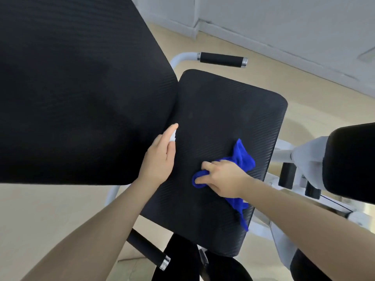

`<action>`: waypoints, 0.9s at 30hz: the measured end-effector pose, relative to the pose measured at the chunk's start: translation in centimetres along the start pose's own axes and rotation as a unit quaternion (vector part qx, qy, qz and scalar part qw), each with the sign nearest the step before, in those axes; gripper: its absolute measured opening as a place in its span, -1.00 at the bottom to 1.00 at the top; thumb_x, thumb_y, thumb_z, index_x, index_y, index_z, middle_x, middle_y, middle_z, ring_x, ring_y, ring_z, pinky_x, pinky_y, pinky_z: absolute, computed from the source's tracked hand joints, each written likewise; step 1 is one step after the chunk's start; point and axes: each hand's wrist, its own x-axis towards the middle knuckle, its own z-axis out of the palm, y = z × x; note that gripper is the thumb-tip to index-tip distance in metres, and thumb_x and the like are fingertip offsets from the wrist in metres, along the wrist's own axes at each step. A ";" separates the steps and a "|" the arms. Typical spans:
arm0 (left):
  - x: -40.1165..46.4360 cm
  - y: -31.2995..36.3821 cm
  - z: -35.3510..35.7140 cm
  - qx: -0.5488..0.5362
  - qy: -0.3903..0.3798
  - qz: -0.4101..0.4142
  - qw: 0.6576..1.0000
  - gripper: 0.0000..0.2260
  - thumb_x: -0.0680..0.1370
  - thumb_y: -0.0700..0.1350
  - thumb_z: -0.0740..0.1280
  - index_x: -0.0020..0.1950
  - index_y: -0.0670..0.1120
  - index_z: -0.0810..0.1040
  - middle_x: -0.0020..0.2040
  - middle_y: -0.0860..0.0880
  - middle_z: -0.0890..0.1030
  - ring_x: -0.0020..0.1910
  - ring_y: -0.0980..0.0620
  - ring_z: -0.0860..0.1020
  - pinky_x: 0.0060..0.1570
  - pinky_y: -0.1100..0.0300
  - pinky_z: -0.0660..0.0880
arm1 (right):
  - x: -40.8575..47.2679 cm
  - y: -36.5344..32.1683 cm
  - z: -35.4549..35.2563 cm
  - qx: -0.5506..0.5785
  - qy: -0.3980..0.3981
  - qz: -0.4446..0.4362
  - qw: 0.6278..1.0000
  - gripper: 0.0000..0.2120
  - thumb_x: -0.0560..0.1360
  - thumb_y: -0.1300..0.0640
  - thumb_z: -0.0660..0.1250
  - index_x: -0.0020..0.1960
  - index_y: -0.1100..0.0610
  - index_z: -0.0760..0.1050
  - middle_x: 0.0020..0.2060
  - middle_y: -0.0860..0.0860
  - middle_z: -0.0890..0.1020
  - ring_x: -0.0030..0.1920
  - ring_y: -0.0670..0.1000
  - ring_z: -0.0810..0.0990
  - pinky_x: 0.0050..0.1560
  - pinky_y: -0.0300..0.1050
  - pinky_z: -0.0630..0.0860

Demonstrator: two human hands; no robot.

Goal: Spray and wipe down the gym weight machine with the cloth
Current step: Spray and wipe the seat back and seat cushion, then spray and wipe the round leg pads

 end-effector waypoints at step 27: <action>-14.6 16.8 18.1 0.114 -0.380 0.294 0.870 -0.64 0.61 -0.05 0.18 0.40 0.13 0.29 -0.38 0.21 0.30 -0.44 0.22 0.35 -0.45 0.40 0.25 | -39.3 -7.8 -4.9 0.156 -0.046 0.743 0.650 0.07 0.14 -0.44 0.39 0.43 0.08 0.07 0.14 0.13 0.48 0.12 0.19 0.44 -0.03 0.03 0.44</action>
